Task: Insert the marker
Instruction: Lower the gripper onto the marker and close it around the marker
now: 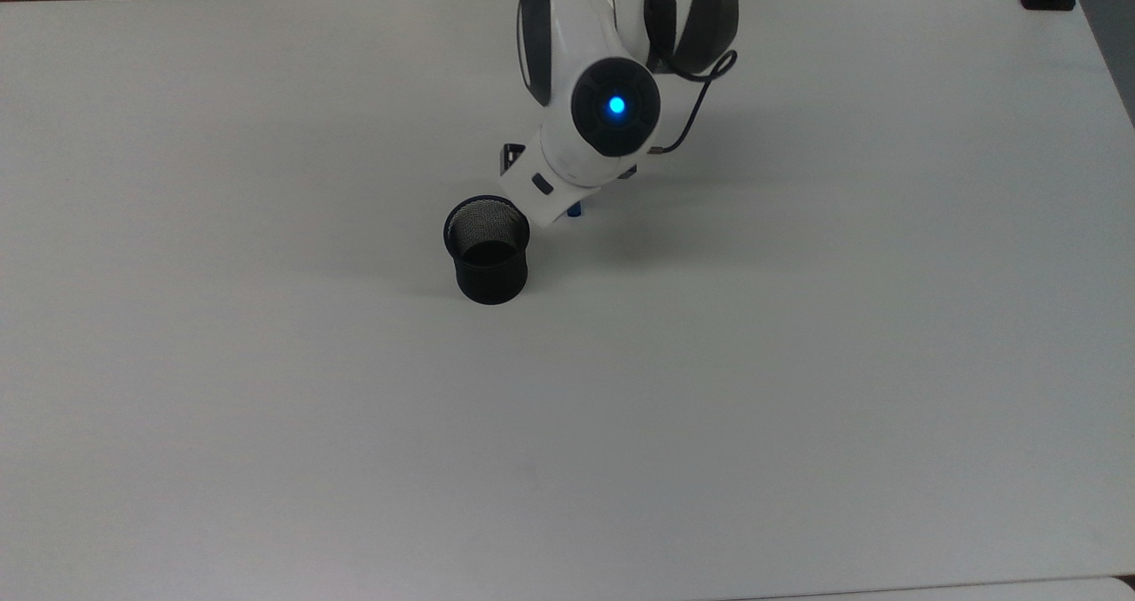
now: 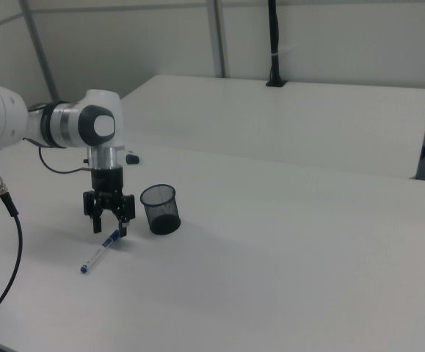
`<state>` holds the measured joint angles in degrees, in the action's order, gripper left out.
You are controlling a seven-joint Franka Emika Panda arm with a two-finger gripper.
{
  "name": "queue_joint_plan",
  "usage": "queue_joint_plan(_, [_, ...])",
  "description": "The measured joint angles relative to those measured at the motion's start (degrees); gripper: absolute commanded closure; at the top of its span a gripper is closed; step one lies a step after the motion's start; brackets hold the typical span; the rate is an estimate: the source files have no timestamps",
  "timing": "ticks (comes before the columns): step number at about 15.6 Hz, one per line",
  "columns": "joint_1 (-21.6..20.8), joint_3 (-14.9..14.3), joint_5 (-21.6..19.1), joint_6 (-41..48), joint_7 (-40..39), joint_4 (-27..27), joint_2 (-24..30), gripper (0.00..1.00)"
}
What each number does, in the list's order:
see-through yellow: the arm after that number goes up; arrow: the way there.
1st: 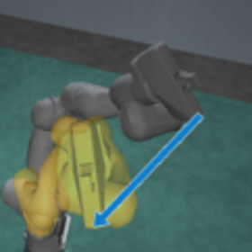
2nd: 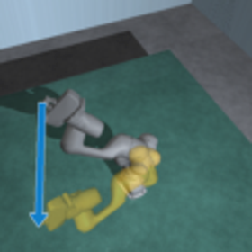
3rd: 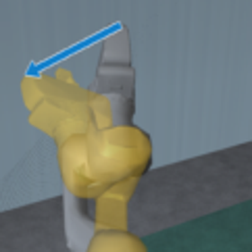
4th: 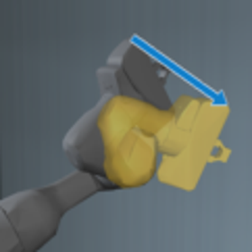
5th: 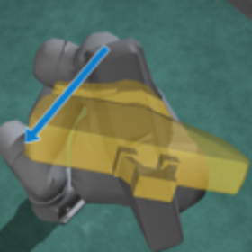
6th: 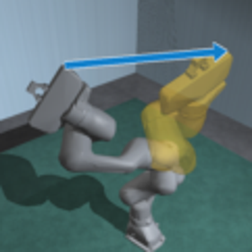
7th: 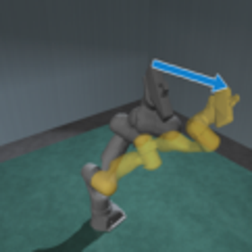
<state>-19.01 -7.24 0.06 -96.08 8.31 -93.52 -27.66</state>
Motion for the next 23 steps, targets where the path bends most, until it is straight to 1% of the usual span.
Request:
queue_joint_plan(1, [-0.35,0.00,0.00,-0.29,0.00,0.01,-0.72,0.23])
queue_joint_plan(2, [-0.55,0.00,0.00,-0.41,0.00,0.07,-1.19,0.30])
queue_joint_plan(3, [-0.64,0.00,0.00,-0.43,0.00,0.15,-1.41,0.39])
queue_joint_plan(6, [-0.71,0.00,0.00,-0.71,0.00,0.23,-1.53,0.77])
queue_joint_plan(7, [-0.87,0.00,0.00,-1.32,0.00,0.22,-1.68,0.88])
queue_joint_plan(8, [-1.00,0.00,0.00,-1.65,0.00,0.22,-1.80,0.95])
queue_joint_plan(14, [-1.16,-0.01,-0.90,-1.90,0.01,0.30,-1.94,0.95])
queue_joint_plan(16, [-1.15,-0.01,-0.91,-1.90,0.01,0.30,-1.94,0.91])
queue_joint_plan(18, [-1.15,-0.01,-0.92,-1.90,0.01,0.30,-1.94,0.90])
queue_joint_plan(19, [-1.15,-0.01,-0.92,-1.90,0.01,0.30,-1.94,0.86])
queue_joint_plan(20, [-1.15,-0.01,-0.92,-1.91,0.01,0.30,-1.94,0.75])
queue_joint_plan(21, [-1.15,-0.01,-0.92,-1.92,0.01,0.29,-1.94,0.68])
queue_joint_plan(23, [-1.16,-0.01,-0.99,-2.40,0.01,0.18,-2.00,0.68])
